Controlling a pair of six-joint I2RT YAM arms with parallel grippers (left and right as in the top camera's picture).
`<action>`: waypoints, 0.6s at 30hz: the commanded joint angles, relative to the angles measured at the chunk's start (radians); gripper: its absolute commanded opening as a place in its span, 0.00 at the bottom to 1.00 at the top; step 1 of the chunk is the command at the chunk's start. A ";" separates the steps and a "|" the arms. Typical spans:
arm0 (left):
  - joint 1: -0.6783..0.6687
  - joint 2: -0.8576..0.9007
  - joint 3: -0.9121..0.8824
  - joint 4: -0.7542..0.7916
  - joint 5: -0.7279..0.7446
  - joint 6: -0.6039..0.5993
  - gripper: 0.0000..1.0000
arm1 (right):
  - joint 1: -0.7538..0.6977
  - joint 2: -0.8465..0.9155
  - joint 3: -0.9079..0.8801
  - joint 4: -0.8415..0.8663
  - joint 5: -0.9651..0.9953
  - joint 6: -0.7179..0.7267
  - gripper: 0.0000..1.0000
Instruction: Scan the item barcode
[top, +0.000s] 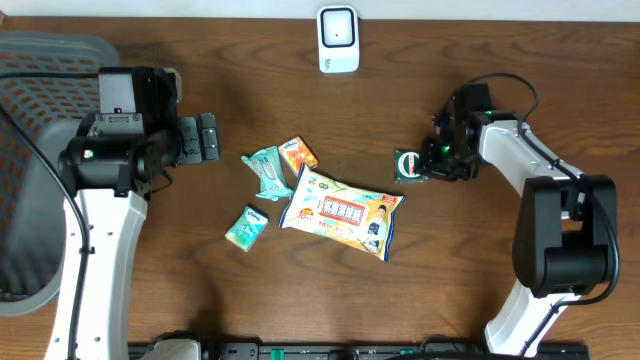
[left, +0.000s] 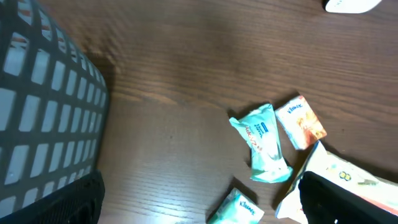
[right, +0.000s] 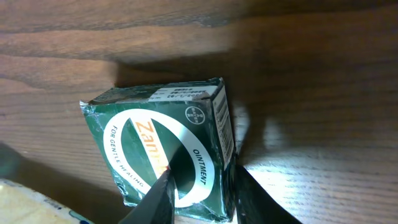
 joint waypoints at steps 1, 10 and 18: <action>0.004 0.005 0.002 -0.018 0.101 -0.063 0.98 | 0.003 0.071 -0.014 0.010 -0.046 -0.025 0.26; -0.044 0.048 0.002 -0.011 0.294 -0.066 0.98 | 0.009 0.138 -0.015 0.071 -0.108 -0.024 0.01; -0.130 0.218 0.002 0.018 0.297 -0.079 0.62 | 0.009 0.145 -0.015 0.087 -0.107 -0.025 0.01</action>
